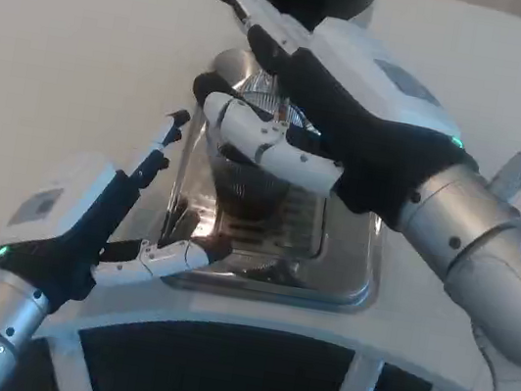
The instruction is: Grasp the cup under the faucet to collect the drink, then remove the cup.
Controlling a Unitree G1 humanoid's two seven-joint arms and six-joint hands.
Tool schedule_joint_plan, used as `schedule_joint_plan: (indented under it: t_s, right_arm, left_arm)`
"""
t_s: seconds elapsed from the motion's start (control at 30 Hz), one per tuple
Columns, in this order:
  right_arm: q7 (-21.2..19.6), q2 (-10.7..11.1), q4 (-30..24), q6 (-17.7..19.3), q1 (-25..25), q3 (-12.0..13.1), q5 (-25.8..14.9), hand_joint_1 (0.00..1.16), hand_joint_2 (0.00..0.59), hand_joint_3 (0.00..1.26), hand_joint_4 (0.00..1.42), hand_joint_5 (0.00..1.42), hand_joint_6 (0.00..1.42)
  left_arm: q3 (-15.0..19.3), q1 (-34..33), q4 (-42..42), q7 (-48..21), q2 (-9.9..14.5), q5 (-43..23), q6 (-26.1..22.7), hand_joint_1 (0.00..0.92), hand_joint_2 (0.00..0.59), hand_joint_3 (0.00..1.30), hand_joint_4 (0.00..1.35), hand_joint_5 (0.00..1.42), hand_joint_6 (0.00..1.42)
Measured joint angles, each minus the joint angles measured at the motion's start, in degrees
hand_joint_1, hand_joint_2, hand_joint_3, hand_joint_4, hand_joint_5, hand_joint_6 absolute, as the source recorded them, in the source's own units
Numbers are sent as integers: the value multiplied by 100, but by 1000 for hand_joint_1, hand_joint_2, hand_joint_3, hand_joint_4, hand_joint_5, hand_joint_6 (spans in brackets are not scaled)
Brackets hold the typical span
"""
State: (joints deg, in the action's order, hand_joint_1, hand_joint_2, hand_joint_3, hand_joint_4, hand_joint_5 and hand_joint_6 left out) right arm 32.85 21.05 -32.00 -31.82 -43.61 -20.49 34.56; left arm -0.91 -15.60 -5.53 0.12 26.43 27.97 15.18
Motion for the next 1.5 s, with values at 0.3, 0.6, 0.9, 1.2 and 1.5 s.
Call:
schedule_joint_plan:
  t_s: [0.3,0.6,0.9,1.2,1.5]
  right_arm:
    - [-51,-13,-153,-5,122,456,-22,0,465,0,0,0,0]
    - [-255,-156,-574,-4,157,682,-80,0,472,0,0,0,0]
    - [-407,-173,-1125,-24,491,841,133,0,478,0,0,0,0]
    - [151,210,-2410,-460,986,1271,701,0,477,0,0,0,0]
    - [786,234,-2708,-449,2109,2165,929,0,484,0,0,0,0]
  left_arm:
    - [-36,-174,-245,53,0,-3,-5,97,32,0,0,187,188]
    - [-59,-259,-403,53,2,-5,3,97,32,0,0,187,188]
    - [-114,-327,-513,53,7,-7,19,98,36,0,0,187,188]
    - [-184,-482,-694,57,20,-27,45,98,37,0,0,187,188]
    - [-228,-618,-876,59,42,-39,102,98,37,0,0,187,188]
